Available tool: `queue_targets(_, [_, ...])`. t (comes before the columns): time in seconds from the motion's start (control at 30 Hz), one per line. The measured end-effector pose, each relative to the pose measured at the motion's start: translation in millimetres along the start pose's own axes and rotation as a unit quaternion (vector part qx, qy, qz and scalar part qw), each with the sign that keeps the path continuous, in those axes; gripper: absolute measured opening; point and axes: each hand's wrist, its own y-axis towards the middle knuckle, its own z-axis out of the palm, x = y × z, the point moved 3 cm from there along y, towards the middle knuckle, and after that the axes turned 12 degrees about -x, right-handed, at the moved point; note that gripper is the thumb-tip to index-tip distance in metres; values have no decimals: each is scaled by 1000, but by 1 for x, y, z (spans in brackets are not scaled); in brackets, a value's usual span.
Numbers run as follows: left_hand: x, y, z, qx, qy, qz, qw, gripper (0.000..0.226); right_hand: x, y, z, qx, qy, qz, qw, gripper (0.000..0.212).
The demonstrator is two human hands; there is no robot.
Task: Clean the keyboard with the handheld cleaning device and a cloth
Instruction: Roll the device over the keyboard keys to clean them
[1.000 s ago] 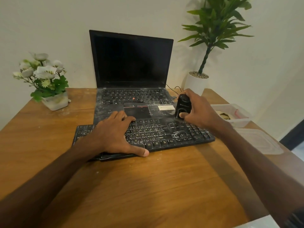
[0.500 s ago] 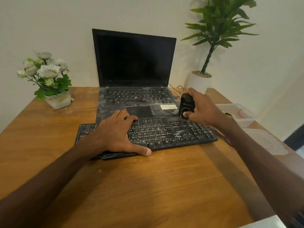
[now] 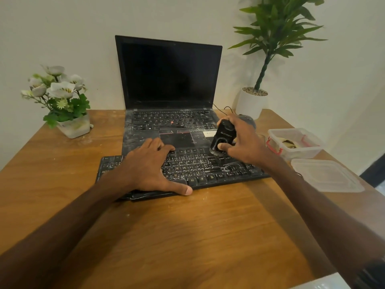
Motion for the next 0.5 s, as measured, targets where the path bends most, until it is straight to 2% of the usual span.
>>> queue_targets(0.13, [-1,0,1,-3,0,-1,1000,150,1,0,-7,-28,-15,0,999,58])
queue_targets(0.23, [0,1,1,-2,3,0,1000,151,5,-5,-8,-42,21,4,999,56])
queue_targets(0.33, [0,2,1,-2,2,-1,1000,150,3,-11,-1,-34,51,7,998,59])
queue_targets(0.5, [0,2,1,0,2,0,1000,150,-2,-12,0,-76,28,24,996,62])
